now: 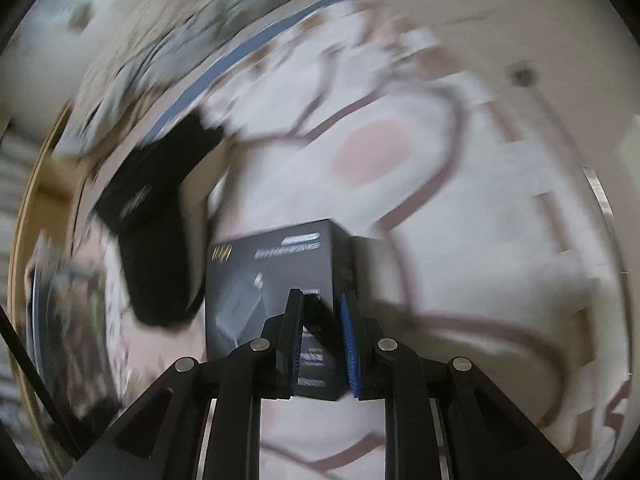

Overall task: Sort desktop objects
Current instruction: 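Reach the right tool to the black charger box and grasp it, then lift the charger box with the right tool while the left tool holds the cable bag, then drop the cable bag into the clear bin with the left tool while the right tool carries the box, then lower the charger box into the clear bin and open the right tool, then withdraw both tools from the bin back over the sheet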

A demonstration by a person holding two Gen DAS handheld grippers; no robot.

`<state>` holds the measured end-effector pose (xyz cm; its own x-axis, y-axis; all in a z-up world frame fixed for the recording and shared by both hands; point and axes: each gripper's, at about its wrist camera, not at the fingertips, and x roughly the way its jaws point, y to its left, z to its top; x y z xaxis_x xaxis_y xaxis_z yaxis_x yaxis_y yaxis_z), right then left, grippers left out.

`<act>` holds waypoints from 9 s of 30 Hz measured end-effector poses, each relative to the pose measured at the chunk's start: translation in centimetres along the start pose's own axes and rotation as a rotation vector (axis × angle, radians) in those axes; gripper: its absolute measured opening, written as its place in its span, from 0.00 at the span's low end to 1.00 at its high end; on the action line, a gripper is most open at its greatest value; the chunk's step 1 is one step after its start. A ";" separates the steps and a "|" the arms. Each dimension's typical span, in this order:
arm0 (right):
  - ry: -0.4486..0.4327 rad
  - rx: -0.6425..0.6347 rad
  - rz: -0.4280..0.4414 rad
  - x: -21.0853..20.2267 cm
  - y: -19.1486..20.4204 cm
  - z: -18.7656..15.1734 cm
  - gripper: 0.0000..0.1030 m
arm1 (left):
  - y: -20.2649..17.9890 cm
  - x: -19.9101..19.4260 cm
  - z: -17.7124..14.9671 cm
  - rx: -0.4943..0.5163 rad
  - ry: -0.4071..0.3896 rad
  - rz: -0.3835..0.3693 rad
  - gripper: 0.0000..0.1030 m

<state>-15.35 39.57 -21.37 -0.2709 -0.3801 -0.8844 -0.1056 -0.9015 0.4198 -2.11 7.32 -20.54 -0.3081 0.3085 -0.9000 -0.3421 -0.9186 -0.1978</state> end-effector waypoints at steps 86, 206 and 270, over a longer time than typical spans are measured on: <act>0.200 0.095 0.534 5.8 1.8 -6.5 0.59 | 2.1 1.7 2.5 -0.029 0.028 0.138 0.62; -0.018 -0.286 0.801 3.1 51.0 -18.4 0.44 | 23.4 -39.1 -15.9 -0.704 -0.749 0.748 0.88; 0.001 -0.762 0.520 2.8 53.9 -22.8 0.36 | 23.1 -38.6 -16.8 -0.659 -0.727 0.699 0.88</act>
<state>0.04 -14.78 -5.91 -0.1064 -0.7754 -0.6224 0.6879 -0.5094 0.5170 16.84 -30.00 3.12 -0.7467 -0.4335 -0.5044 0.5520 -0.8270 -0.1064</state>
